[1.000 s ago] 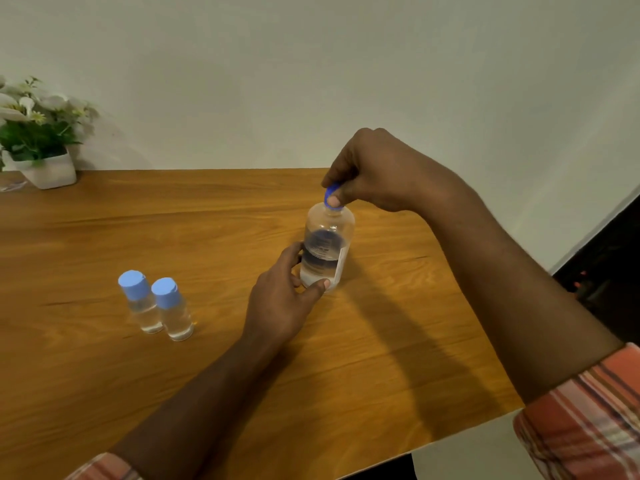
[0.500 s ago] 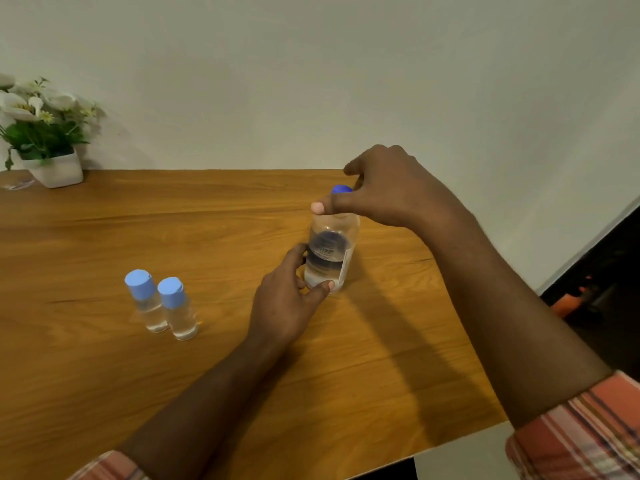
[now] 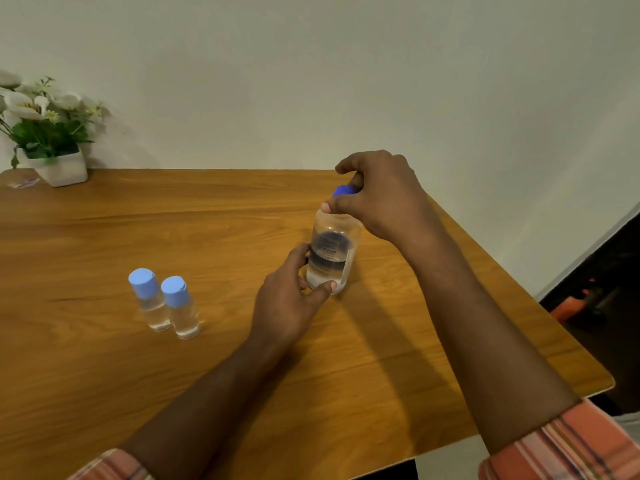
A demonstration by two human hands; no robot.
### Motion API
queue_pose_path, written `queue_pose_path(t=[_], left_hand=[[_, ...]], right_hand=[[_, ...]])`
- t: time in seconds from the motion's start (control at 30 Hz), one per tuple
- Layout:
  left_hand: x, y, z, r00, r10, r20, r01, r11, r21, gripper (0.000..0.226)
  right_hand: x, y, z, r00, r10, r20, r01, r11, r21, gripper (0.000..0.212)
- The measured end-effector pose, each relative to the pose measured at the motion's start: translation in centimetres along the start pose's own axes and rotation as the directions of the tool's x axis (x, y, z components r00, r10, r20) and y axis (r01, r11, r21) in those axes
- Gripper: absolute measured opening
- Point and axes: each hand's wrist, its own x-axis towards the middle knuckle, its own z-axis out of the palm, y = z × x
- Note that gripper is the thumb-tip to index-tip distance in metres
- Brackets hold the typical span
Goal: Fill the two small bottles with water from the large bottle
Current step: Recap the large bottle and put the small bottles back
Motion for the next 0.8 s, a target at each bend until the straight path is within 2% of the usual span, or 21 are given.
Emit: queue_pose_path(t=[0.17, 0.27, 0.37, 0.5, 0.67, 0.8], left_hand=[[0.0, 0.0, 0.1, 1.000, 0.003, -0.010, -0.003, 1.000, 0.006, 0.070], [-0.1, 0.0, 0.1, 1.000, 0.001, -0.011, -0.001, 1.000, 0.009, 0.070], [-0.1, 0.1, 0.0, 1.000, 0.007, -0.010, -0.008, 1.000, -0.007, 0.066], [-0.2, 0.0, 0.0, 1.000, 0.013, -0.008, -0.013, 1.000, -0.027, 0.068], [-0.4, -0.2, 0.0, 1.000, -0.007, -0.019, 0.007, 1.000, 0.007, 0.074], [-0.7, -0.1, -0.2, 0.998, -0.053, -0.027, 0.054, 0.997, 0.055, 0.077]], right_hand=[[-0.5, 0.3, 1.3, 0.996, -0.014, -0.084, 0.013, 1.000, -0.015, 0.072], [-1.1, 0.6, 2.1, 0.998, 0.000, -0.063, 0.005, 0.997, 0.083, 0.086], [-2.2, 1.2, 2.8, 0.994, 0.087, -0.060, -0.067, 0.960, 0.272, 0.099], [-5.3, 2.8, 4.3, 0.989, 0.146, 0.001, -0.129, 0.873, 0.470, 0.103], [-7.8, 4.0, 7.3, 0.972, 0.229, 0.042, -0.212, 0.796, 0.567, 0.102], [-9.3, 4.4, 9.2, 0.918, 0.397, 0.012, -0.332, 0.751, 0.571, 0.106]])
